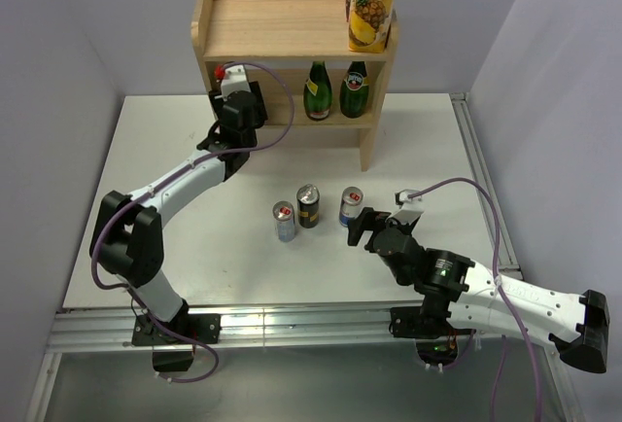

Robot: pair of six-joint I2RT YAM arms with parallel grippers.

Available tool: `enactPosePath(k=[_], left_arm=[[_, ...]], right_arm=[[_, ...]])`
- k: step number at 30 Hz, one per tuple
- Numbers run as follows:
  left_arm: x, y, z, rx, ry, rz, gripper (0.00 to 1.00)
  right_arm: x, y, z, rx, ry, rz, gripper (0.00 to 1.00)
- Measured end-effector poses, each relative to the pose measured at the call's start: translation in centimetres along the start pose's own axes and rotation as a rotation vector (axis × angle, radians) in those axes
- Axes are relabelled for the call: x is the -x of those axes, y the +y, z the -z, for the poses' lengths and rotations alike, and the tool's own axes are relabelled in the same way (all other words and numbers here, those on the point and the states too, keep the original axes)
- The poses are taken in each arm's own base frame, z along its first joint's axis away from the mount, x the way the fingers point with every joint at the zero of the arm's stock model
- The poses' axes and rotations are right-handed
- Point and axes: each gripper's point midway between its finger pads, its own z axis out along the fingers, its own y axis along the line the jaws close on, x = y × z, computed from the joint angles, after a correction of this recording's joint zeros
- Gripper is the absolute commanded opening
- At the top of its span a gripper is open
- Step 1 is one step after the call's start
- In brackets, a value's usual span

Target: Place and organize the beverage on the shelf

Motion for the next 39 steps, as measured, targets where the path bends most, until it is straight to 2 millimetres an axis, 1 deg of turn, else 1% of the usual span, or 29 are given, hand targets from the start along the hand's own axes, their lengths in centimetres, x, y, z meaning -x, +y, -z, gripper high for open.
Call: enactPosePath(k=[1,2,4,6,12,17,22,25,27,29,31,33,35,36,37,39], left_arm=[[0.0,-0.1,0.0,-0.007,0.001,-0.004,0.89],[-0.1,-0.8,0.1,-0.033,0.001,0.008,0.89],[0.0,-1.0,0.1,-0.042,-0.001,0.016,0.91],[-0.1,-1.1,0.1,-0.046,0.001,0.018,0.99],[-0.2,-1.3,0.3,-0.061,0.002,0.022,0.99],[-0.6,-0.4,1.3,-0.059,0.014,0.019,0.99],[0.0,0.2,2.5,-0.059,0.003,0.029,0.99],[0.6,0.5,3.6,-0.049,-0.008,0.035,0.99],[0.7,1.0,4.7,-0.046,-0.01,0.04,0.99],[0.7,2.1,6.3,-0.028,-0.008,0.042,0.99],[0.4,3.3,8.0,-0.012,0.001,0.052,0.99],[0.0,3.8,10.1,-0.025,0.009,0.076,0.99],[-1.2,3.9,12.3,-0.059,0.032,0.089,0.99],[-2.2,3.7,13.6,-0.088,0.049,0.101,0.99],[-3.3,3.5,14.6,-0.112,0.067,0.106,0.99],[-6.4,2.9,16.9,-0.165,0.122,0.105,0.99]], right_arm=[[0.0,0.0,0.0,0.0,0.0,0.0,0.97],[0.0,0.0,0.0,0.0,0.0,-0.001,0.97],[0.0,0.0,0.0,0.0,0.0,-0.003,0.97],[-0.1,-0.1,0.0,-0.001,0.001,-0.001,0.97],[-0.1,-0.1,0.0,0.0,0.0,-0.003,0.97],[-0.1,-0.1,0.0,0.001,-0.001,-0.004,0.97],[-0.1,0.0,0.0,0.002,0.0,-0.003,0.98],[-0.1,0.0,0.0,0.002,0.0,-0.003,0.98],[-0.1,0.0,0.0,0.002,0.0,-0.003,0.98],[-0.1,0.0,0.0,0.002,0.0,-0.002,0.98],[-0.1,-0.1,0.0,0.002,0.001,-0.001,0.98],[-0.1,-0.1,0.0,0.001,0.001,0.001,0.98],[-0.1,-0.1,0.0,0.001,0.001,0.003,0.98],[-0.1,-0.1,0.0,0.001,0.001,0.004,0.98],[-0.2,-0.1,0.0,0.001,0.002,0.006,0.98],[-0.2,-0.1,0.0,-0.001,0.004,0.011,0.98]])
